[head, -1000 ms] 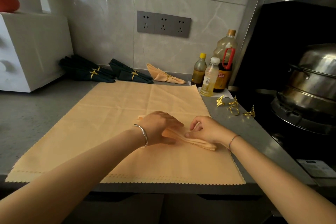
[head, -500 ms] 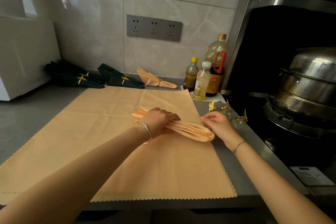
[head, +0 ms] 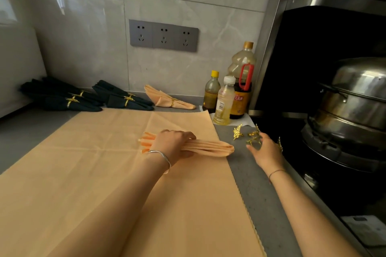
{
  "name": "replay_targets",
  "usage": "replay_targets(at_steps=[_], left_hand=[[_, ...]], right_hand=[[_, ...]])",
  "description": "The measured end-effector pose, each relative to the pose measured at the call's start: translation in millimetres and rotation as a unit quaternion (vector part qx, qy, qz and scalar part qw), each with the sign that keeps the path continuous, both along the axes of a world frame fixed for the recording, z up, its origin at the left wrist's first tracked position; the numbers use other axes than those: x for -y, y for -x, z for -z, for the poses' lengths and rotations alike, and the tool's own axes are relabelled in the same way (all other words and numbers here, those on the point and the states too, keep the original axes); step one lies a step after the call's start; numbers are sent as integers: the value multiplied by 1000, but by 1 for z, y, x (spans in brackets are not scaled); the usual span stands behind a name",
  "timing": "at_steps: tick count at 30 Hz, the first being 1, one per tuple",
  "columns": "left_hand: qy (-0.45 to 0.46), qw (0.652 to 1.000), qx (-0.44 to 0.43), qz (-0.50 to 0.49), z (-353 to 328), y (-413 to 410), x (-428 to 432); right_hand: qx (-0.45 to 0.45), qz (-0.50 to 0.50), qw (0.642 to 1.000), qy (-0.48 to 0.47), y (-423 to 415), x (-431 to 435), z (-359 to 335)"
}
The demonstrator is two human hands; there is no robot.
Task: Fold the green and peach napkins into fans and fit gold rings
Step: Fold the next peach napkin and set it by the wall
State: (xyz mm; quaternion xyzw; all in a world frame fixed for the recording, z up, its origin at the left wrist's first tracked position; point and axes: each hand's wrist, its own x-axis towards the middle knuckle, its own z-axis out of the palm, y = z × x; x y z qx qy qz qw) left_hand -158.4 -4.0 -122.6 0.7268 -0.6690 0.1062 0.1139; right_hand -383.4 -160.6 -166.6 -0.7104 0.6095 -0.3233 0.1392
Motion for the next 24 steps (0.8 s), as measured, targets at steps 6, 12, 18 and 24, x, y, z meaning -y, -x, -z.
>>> replay_targets(at_steps=[6, 12, 18, 24], left_hand=[[8, 1000, -16, -7, 1, -5, 0], [18, 999, -27, -15, 2, -8, -4], [23, 999, -29, -24, 0, -8, -6], [17, 999, -35, -36, 0, -10, -7]], right_hand=[[51, -53, 997, 36, 3, -5, -6], [178, -234, 954, 54, -9, -33, -25], [132, -304, 942, 52, -5, -41, -27], [138, -340, 930, 11, -5, -47, -28]])
